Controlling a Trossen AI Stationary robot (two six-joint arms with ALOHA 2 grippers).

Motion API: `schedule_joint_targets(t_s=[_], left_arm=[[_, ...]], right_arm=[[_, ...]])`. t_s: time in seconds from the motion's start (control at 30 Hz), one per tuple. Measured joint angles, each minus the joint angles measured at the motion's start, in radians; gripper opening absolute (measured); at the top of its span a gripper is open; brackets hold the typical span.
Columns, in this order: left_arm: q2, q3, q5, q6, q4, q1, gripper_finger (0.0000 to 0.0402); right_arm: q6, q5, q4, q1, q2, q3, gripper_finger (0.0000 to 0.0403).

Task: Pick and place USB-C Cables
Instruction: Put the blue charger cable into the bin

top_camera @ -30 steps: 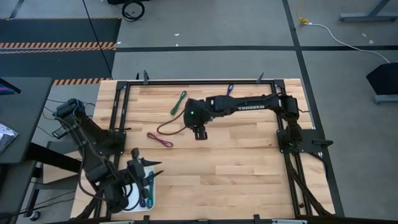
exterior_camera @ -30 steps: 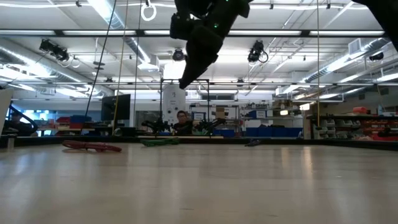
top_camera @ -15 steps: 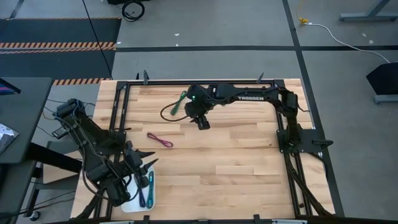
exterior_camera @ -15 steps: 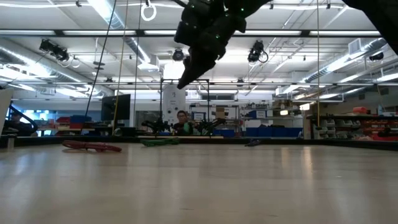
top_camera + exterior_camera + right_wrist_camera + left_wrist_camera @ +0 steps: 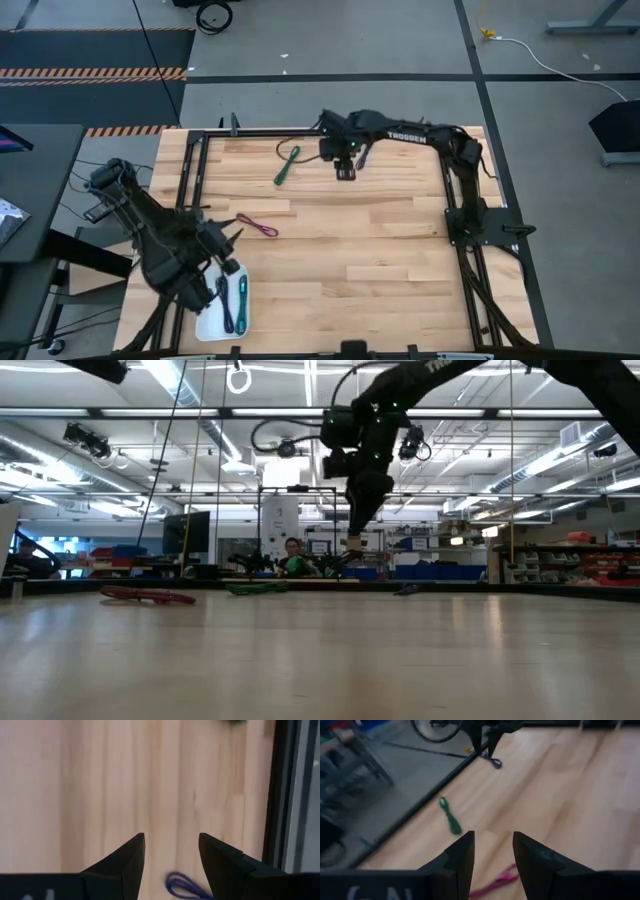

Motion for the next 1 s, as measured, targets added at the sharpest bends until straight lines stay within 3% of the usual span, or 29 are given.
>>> schedule_joint_targets(t_s=[0.2, 0.4, 0.57, 0.77, 1.0], left_arm=[[-0.031, -0.001, -0.001, 0.194, -0.002, 0.171, 0.0142], [-0.056, -0.001, -0.005, 0.338, -0.001, 0.331, 0.0142], [-0.055, -0.001, -0.008, 0.543, 0.072, 0.410, 0.0141], [-0.055, -0.001, 0.079, 0.899, 0.334, 0.488, 0.0141], [-0.055, -0.024, 0.425, 1.299, 0.719, 0.566, 0.0141]], right_arm=[[0.030, 0.002, 0.000, -0.104, 0.000, -0.062, 0.0193], [0.264, 0.103, -0.003, -0.232, 0.000, -0.131, 0.0193], [0.418, -0.004, 0.001, -0.323, 0.000, -0.163, 0.0193], [0.192, -0.034, 0.001, -0.330, 0.000, -0.168, 0.0193], [-0.123, -0.036, -0.003, -0.285, 0.000, -0.168, 0.0193]])
